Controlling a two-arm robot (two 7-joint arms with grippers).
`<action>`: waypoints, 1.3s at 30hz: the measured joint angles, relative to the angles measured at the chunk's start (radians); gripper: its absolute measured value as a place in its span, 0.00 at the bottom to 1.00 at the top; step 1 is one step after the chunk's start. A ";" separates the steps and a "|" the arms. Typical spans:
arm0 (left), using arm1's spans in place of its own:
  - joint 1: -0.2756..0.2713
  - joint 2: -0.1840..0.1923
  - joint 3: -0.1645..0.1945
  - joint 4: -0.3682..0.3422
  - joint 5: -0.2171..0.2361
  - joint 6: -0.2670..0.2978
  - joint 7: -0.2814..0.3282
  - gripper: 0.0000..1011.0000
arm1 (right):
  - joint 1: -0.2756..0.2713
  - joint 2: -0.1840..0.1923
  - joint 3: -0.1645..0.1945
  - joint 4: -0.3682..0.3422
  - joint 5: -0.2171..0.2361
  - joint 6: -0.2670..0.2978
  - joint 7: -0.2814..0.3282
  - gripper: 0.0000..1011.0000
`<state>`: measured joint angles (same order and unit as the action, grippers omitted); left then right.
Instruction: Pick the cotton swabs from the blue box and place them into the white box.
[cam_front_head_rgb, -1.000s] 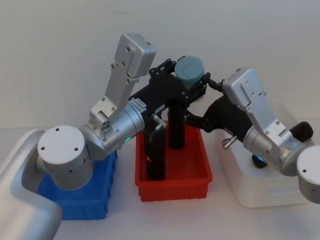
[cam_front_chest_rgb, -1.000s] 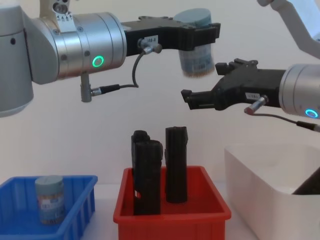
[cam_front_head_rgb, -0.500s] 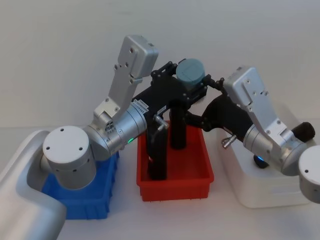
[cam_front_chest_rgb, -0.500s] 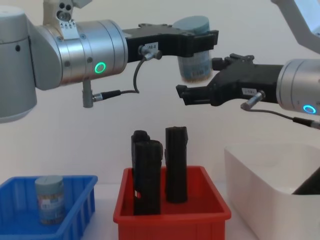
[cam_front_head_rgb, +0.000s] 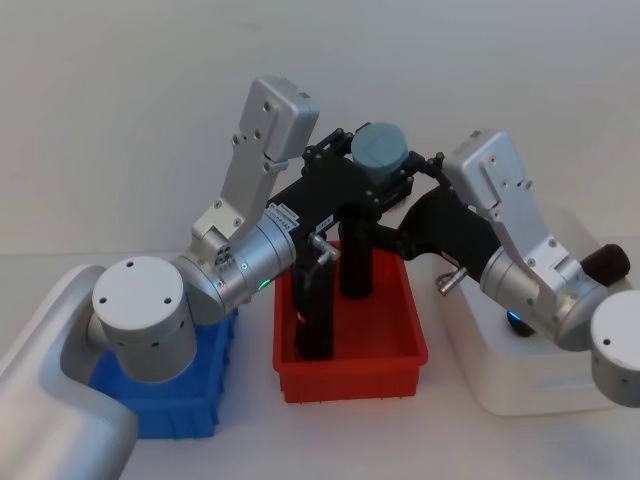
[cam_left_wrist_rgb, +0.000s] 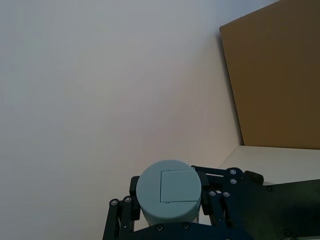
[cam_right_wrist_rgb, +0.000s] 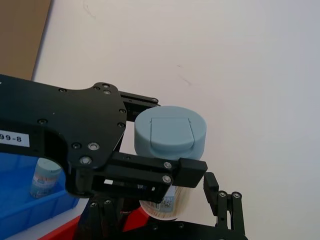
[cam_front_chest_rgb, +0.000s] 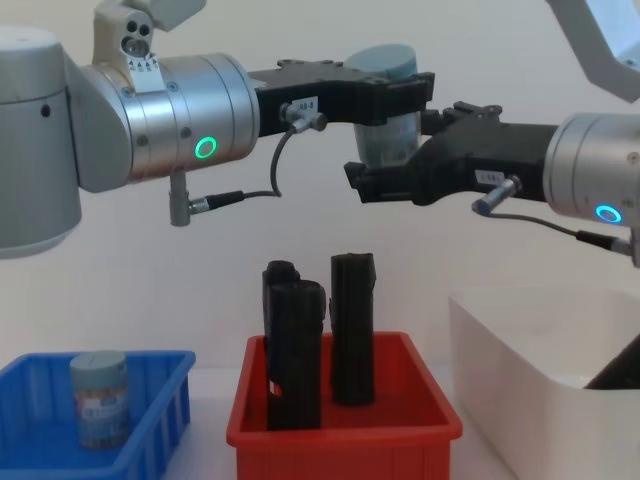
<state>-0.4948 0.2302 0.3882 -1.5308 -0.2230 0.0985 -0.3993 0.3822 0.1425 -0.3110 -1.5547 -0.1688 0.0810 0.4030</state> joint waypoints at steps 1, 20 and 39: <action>0.000 0.000 0.000 0.001 0.001 0.000 0.001 0.66 | 0.001 -0.001 -0.001 0.001 0.001 0.000 -0.001 0.99; 0.000 -0.002 0.003 0.007 0.006 0.002 0.008 0.66 | 0.014 -0.015 -0.007 0.014 0.012 -0.001 -0.021 0.74; 0.000 -0.002 0.003 0.009 0.007 0.003 0.010 0.76 | 0.017 -0.018 -0.009 0.016 0.014 -0.001 -0.025 0.64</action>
<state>-0.4949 0.2277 0.3917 -1.5218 -0.2157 0.1016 -0.3898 0.3993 0.1247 -0.3200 -1.5383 -0.1544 0.0805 0.3785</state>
